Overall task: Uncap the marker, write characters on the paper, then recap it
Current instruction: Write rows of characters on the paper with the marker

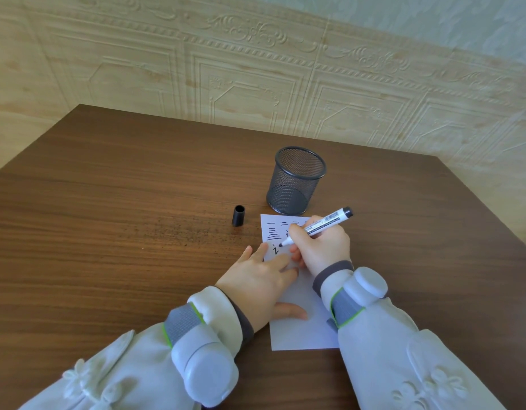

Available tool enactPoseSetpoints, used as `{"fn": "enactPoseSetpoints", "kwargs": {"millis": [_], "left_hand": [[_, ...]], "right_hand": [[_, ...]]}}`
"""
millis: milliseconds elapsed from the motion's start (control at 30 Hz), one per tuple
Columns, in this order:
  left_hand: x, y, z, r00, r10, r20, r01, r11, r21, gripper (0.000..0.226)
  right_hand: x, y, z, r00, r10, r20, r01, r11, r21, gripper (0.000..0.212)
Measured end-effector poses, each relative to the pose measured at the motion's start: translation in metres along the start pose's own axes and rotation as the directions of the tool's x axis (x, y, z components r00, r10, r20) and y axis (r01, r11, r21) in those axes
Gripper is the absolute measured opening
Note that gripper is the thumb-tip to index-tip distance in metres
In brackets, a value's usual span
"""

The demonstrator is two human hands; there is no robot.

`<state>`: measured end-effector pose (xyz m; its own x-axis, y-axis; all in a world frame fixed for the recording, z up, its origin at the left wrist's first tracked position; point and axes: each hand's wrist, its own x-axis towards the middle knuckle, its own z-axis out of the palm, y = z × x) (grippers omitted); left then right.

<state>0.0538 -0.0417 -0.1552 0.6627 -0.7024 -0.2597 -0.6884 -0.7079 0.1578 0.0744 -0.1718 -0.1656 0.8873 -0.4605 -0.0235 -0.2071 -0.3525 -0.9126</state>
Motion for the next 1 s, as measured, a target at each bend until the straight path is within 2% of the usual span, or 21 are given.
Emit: {"fn": "enactPoseSetpoints", "kwargs": {"millis": [133,300,567,733,867,1000], "left_hand": [[-0.0002,0.0002,-0.0002,1.000,0.001,0.002,-0.001,1.000,0.010,0.070],[0.0006,-0.0002,-0.0002,1.000,0.002,0.011,-0.002,1.000,0.016,0.070],[0.0003,-0.0001,0.0003,1.000,0.003,0.004,-0.003,1.000,0.005,0.071],[-0.0005,0.0000,0.0003,1.000,0.004,-0.005,-0.004,1.000,0.000,0.071],[-0.0001,-0.0003,0.0000,1.000,0.003,0.000,-0.003,1.000,0.002,0.070],[-0.0003,-0.0003,0.0003,1.000,0.008,-0.008,-0.008,1.000,0.000,0.071]], "right_hand": [[0.0010,0.0014,-0.0002,0.998,0.003,-0.057,-0.004,1.000,-0.011,0.018],[-0.0002,-0.0008,-0.0017,0.998,0.016,-0.057,-0.016,1.000,0.004,0.020],[-0.0022,-0.0025,-0.0028,1.000,-0.012,0.015,0.012,0.999,-0.035,0.014],[-0.0005,-0.0004,-0.0017,0.998,-0.028,-0.053,0.025,0.999,-0.041,0.017],[-0.0020,-0.0014,-0.0020,1.000,-0.026,-0.015,0.026,1.000,-0.002,0.017],[-0.0015,-0.0005,-0.0020,0.999,-0.029,0.022,0.030,0.998,-0.052,0.017]]}}
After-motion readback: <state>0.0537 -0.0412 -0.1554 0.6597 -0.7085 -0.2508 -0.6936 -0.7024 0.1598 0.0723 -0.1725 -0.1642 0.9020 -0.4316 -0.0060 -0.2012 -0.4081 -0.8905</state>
